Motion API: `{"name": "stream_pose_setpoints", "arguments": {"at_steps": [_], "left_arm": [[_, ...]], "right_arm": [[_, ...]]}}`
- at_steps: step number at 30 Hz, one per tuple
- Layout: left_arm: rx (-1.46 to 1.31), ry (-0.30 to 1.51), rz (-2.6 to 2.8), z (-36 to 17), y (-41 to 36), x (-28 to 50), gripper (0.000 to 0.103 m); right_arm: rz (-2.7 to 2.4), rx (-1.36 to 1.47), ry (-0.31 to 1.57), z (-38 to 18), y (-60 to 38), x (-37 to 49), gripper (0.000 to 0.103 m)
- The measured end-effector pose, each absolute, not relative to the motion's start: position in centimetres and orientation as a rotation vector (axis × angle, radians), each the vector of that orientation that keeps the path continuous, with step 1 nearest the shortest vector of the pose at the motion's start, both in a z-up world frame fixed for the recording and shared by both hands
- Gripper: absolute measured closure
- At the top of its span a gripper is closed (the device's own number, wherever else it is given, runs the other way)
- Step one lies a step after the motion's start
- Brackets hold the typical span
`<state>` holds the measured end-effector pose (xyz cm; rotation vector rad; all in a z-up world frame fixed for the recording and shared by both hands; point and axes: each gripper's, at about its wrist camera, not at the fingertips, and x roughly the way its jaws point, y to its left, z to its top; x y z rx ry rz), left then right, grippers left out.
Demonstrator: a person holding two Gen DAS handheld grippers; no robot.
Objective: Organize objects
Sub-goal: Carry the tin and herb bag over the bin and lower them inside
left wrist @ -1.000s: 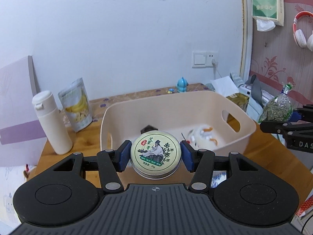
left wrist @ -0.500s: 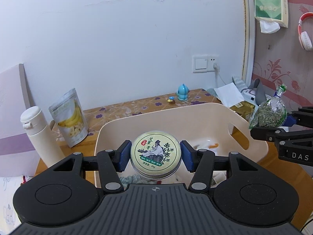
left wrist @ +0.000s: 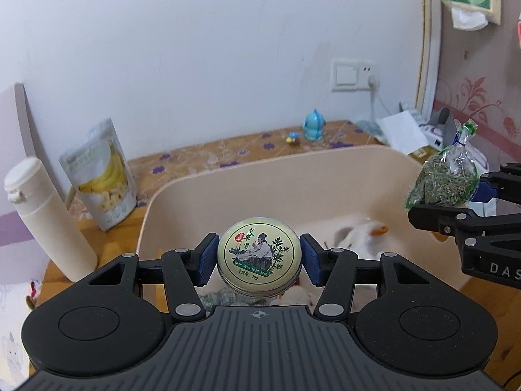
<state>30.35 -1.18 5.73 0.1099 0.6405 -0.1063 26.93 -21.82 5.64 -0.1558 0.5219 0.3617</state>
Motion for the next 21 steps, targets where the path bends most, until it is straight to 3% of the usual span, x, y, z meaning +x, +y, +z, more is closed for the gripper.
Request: {"name": "stream_pose_setpoints", "arguments": {"at_steps": [18,21], "left_arm": [[0.103,0.765,-0.109,2.8,-0.4,33.4,0.047],[0.108,0.768,-0.104,2.8,-0.5,33.4,0.047]], "right_arm": [[0.414,-0.224,0.661,2.2,-18.6,30.8,0.063],[0.414,-0.235,0.678,1.8,-18.4,31.0,0.059]]}}
